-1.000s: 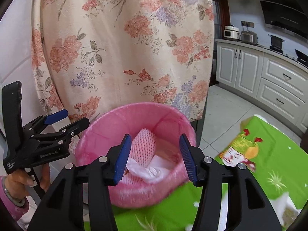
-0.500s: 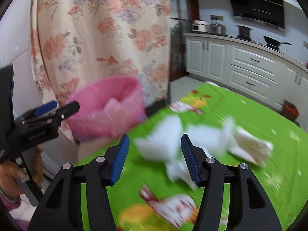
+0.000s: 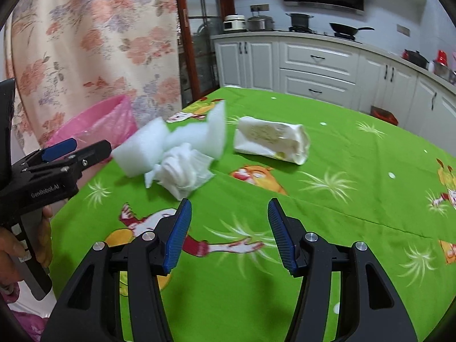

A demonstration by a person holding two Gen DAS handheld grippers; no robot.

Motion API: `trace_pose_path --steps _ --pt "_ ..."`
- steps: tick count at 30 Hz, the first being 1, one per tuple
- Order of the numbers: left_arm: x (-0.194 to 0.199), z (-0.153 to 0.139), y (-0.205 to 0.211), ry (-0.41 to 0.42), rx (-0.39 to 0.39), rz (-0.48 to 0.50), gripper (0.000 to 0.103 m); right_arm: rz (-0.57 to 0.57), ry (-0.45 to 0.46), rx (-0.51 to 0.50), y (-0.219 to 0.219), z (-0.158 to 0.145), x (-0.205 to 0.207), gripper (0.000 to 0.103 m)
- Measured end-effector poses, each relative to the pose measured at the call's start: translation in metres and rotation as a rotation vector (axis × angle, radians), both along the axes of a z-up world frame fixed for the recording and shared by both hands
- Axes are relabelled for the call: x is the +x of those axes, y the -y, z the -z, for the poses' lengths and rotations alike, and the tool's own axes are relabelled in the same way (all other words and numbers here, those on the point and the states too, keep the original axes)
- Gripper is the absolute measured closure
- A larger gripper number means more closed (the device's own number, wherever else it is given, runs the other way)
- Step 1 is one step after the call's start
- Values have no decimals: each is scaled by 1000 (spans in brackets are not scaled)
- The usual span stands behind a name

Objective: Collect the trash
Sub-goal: 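Move both tools back over the foam blocks and tissue on the table, then grasp the white foam block with the left gripper while the right grasps the crumpled tissue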

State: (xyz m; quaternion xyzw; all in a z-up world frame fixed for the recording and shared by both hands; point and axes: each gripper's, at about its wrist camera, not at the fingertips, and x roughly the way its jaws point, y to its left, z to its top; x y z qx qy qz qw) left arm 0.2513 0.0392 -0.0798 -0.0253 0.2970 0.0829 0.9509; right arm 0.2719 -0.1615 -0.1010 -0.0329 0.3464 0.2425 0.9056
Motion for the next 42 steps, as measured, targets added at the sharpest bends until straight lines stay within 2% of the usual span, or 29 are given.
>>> trace_pose_path --steps 6,11,16,19,20,24,31,36,42 --pt "29 0 2 13 33 5 5 8 -2 22 6 0 6 49" --pt "52 5 -2 -13 28 23 6 10 -6 22 3 1 11 49" --pt "69 19 0 -78 23 81 24 15 -25 23 -2 4 18 49" --pt "74 28 0 -111 14 104 46 10 -31 22 -9 5 22 49" --pt "76 32 0 -127 9 118 57 9 -33 23 -11 5 23 49" --pt "67 30 1 -90 45 147 59 6 -59 38 -22 8 27 49" --pt "34 23 -11 -52 68 124 59 -25 -84 52 -45 13 28 42" --pt "2 23 -25 -29 45 74 59 -49 -89 41 -63 15 31 38" --pt "-11 26 -39 -9 12 32 58 -16 -110 46 -77 18 50 37"
